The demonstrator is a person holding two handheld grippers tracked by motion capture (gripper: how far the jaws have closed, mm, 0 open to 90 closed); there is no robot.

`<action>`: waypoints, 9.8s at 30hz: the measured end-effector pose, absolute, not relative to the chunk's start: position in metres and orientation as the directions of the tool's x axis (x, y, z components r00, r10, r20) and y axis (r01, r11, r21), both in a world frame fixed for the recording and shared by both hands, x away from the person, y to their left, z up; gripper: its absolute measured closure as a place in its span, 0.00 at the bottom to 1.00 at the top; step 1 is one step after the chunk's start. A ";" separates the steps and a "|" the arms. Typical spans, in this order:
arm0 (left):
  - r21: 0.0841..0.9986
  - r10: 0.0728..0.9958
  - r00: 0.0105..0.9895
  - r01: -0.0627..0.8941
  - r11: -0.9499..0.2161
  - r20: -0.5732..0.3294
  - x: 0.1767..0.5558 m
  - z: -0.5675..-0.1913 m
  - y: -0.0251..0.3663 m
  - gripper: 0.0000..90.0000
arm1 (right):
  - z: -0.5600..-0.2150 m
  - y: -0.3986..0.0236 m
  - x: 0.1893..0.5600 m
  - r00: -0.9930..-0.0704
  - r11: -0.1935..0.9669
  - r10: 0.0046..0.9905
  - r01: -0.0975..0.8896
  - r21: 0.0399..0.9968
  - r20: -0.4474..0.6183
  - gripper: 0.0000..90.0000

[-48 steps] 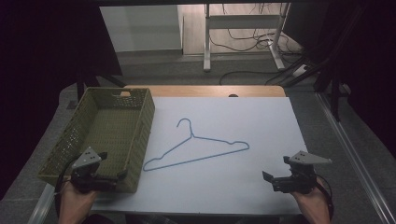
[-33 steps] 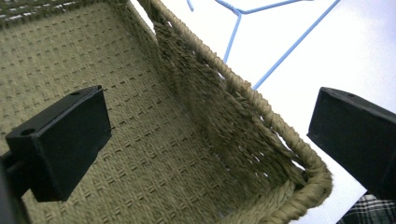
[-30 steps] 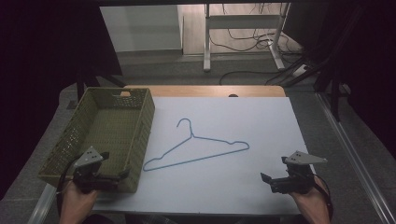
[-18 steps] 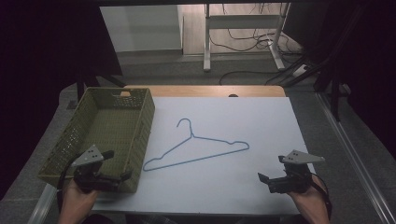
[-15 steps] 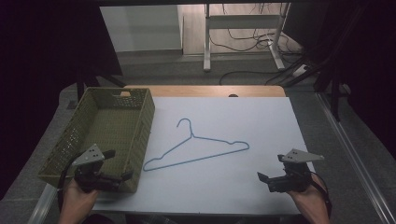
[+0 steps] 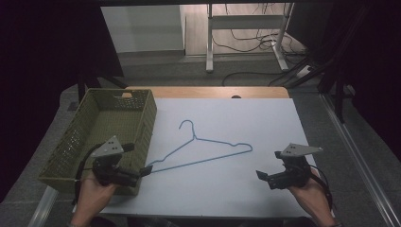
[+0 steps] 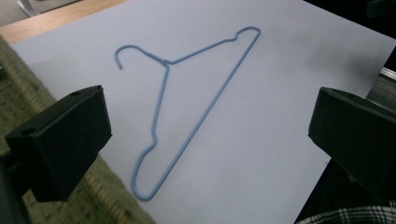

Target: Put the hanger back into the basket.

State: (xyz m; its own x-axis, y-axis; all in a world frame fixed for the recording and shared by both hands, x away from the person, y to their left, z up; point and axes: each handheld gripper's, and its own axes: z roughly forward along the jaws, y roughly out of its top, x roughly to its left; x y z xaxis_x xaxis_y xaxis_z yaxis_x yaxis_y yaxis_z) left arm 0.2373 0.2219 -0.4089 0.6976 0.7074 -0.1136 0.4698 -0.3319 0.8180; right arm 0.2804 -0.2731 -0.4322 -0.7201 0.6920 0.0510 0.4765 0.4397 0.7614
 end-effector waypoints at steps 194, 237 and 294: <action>0.654 0.646 0.694 0.654 -0.381 -0.318 0.345 -0.392 0.143 0.98 | -0.393 -0.165 0.353 -0.850 0.479 0.520 0.368 0.797 0.080 0.17; 0.709 0.843 0.509 0.659 -0.252 -0.173 0.324 -0.318 0.346 0.98 | -0.436 -0.261 0.293 -0.731 0.372 0.668 0.487 0.790 0.136 0.00; 0.738 0.903 0.408 0.649 -0.183 -0.135 0.312 -0.412 0.372 0.42 | -0.450 -0.274 0.285 -0.695 0.406 0.713 0.517 0.754 0.092 0.00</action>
